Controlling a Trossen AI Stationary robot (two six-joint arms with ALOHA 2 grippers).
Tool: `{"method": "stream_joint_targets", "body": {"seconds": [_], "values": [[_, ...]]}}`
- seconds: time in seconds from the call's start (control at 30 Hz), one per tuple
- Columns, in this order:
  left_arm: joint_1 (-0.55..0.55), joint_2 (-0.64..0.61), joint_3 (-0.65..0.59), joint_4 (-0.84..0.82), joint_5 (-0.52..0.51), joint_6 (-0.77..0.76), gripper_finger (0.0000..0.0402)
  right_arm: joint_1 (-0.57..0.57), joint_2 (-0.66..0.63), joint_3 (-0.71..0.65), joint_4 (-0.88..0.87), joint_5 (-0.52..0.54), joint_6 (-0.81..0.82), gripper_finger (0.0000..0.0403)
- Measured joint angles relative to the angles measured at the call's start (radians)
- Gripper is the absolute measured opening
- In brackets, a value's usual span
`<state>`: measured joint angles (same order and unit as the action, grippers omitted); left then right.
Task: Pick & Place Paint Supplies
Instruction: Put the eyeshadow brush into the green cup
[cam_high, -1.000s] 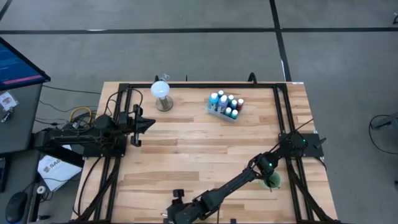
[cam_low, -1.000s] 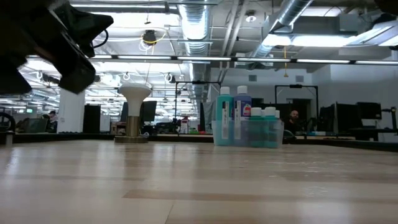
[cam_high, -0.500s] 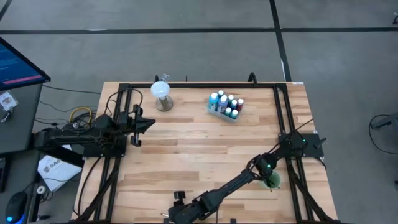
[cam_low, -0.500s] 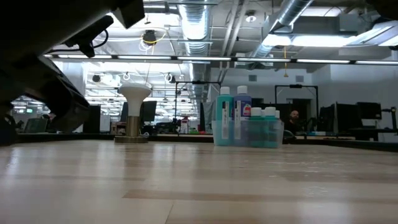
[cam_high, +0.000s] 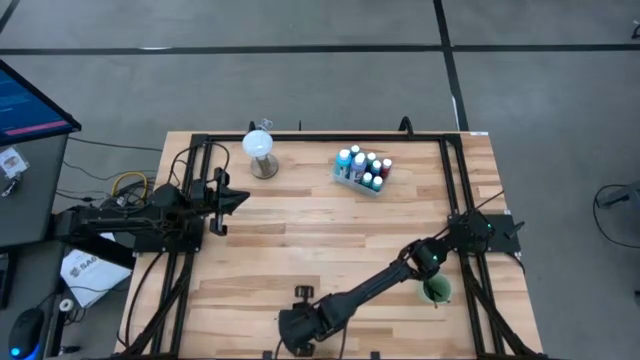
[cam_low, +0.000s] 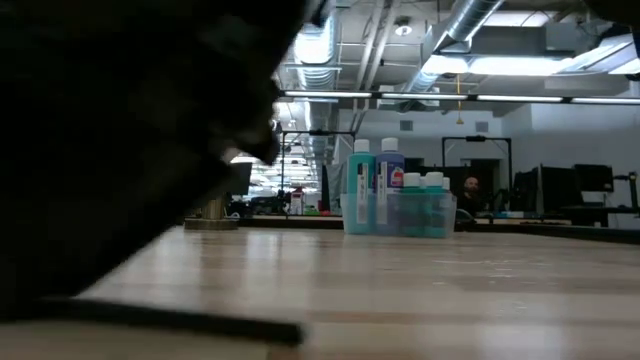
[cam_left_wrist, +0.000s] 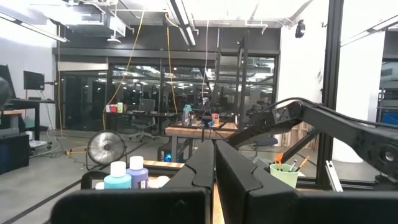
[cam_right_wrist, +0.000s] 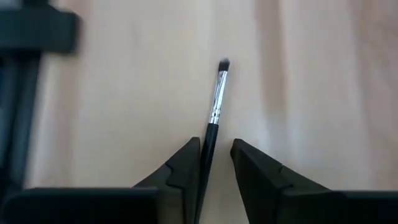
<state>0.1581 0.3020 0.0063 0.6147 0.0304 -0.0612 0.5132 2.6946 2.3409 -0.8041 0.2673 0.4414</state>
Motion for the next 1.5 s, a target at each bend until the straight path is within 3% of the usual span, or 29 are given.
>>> {"method": "stream_joint_targets", "body": {"seconds": [0.3,0.67,0.93,1.03,1.33,1.5], "values": [[0.0,0.0,0.0,0.0,0.0,0.0,0.0002,-0.015,-0.04,0.002,-0.396,0.022,0.016,0.0093],[0.0,0.0,0.0,0.0,0.0,0.0,0.0002,-0.044,-0.117,-0.018,-0.551,0.008,-0.034,0.0093],[0.0,0.001,0.0,0.002,0.0,0.0,0.0002,-0.081,-0.175,-0.013,-0.407,0.012,-0.247,0.0093],[0.0,0.001,0.0,0.002,0.0,0.0,0.0002,-0.085,-0.173,-0.011,-0.317,-0.056,-0.325,0.0102],[0.0,0.001,0.0,0.007,0.0,0.0,0.0002,-0.1,-0.148,-0.01,-0.144,-0.11,-0.557,0.0189],[0.0,0.001,0.0,0.008,0.0,0.0,0.0002,-0.153,-0.15,-0.01,-0.113,-0.11,-0.61,0.0212]]}}
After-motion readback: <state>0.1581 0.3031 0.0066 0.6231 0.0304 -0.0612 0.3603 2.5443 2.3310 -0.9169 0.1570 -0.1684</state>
